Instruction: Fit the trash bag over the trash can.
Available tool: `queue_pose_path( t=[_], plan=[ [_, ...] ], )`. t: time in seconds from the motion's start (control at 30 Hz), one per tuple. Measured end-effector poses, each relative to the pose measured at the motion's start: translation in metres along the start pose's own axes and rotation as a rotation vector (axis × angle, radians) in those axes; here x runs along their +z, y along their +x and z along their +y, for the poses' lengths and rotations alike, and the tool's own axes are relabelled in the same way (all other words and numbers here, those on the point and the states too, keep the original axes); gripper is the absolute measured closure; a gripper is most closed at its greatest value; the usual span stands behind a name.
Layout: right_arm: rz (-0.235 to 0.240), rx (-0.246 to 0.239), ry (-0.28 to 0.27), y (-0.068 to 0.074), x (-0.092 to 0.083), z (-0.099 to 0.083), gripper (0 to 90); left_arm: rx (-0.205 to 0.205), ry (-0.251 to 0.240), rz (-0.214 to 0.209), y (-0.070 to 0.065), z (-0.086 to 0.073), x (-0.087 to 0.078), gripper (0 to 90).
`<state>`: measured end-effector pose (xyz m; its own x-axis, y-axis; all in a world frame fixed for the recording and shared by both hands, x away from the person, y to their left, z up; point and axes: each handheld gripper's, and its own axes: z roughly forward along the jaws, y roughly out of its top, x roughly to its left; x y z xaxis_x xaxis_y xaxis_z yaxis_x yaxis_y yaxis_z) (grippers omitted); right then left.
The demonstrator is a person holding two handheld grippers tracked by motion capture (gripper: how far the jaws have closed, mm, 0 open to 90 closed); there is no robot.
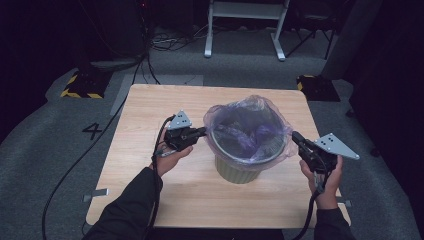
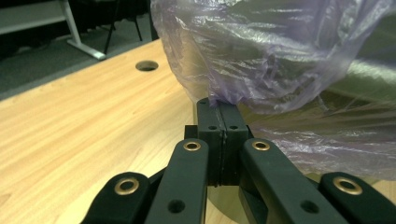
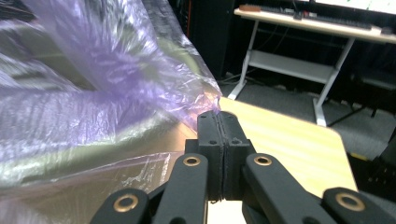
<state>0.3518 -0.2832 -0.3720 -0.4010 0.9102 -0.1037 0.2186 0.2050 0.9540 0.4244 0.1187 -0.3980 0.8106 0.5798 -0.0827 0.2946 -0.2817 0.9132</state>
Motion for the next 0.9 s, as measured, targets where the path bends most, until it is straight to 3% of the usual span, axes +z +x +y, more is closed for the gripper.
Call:
queue_pose_path(
  t=[0.27,0.37,0.5,0.6,0.63,0.73,0.9],
  plan=[
    [0.027,0.057,0.052,-0.011,0.018,-0.013,89.2,0.019,0.061,-0.001,0.001,-0.007,0.011,84.7],
    [0.035,0.062,0.051,-0.011,0.019,-0.015,89.0,0.014,0.044,0.010,0.002,-0.009,0.007,71.6],
    [0.042,0.054,0.030,-0.012,0.014,-0.014,86.1,0.024,-0.004,0.019,0.003,-0.009,-0.009,48.4],
    [0.043,0.050,0.003,-0.013,0.008,-0.010,75.0,0.035,-0.054,0.037,0.001,-0.007,-0.028,36.4],
    [0.051,0.051,-0.015,-0.013,0.004,-0.009,67.2,0.036,-0.068,0.037,0.000,-0.006,-0.034,33.5],
    [0.074,0.047,-0.044,-0.012,-0.005,-0.006,54.1,0.047,-0.085,0.018,-0.005,-0.005,-0.046,26.5],
    [0.146,-0.004,-0.052,-0.003,-0.021,-0.004,42.8,0.096,-0.078,-0.017,-0.028,-0.006,-0.056,20.0]
  ],
)
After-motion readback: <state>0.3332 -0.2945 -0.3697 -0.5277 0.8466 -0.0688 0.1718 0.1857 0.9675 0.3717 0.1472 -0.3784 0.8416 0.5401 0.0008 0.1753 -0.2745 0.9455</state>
